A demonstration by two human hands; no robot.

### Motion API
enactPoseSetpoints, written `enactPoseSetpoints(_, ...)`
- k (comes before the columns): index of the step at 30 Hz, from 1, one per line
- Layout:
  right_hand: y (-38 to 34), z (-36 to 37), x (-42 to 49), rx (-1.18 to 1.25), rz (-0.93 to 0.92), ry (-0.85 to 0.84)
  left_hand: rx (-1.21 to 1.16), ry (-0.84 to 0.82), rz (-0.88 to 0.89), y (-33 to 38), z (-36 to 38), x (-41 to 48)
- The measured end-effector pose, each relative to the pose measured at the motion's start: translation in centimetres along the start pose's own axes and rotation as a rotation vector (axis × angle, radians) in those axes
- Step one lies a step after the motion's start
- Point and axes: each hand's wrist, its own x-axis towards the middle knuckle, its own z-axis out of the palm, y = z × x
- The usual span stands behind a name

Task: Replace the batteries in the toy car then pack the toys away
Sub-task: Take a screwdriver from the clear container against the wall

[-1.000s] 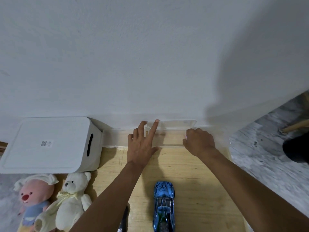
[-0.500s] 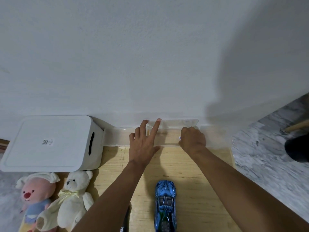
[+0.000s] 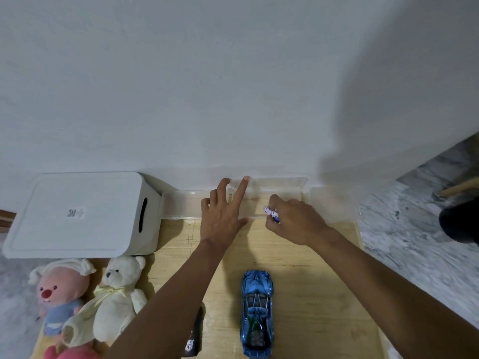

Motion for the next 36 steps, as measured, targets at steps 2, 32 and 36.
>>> enactPoseSetpoints(2, 0.1, 0.9, -1.1, -0.064, -0.064, -0.134, -0.011, 0.001, -0.009, 0.1, 0.0, 0.0)
enactPoseSetpoints(32, 1.4, 8.4, -2.4, -0.171, -0.098, 0.143, 0.022, -0.023, -0.017, 0.3, 0.1, -0.1)
enactPoseSetpoints(36, 1.7, 8.8, -2.3, -0.105, -0.055, 0.147, 0.028, -0.015, -0.013, 0.2, 0.2, -0.2)
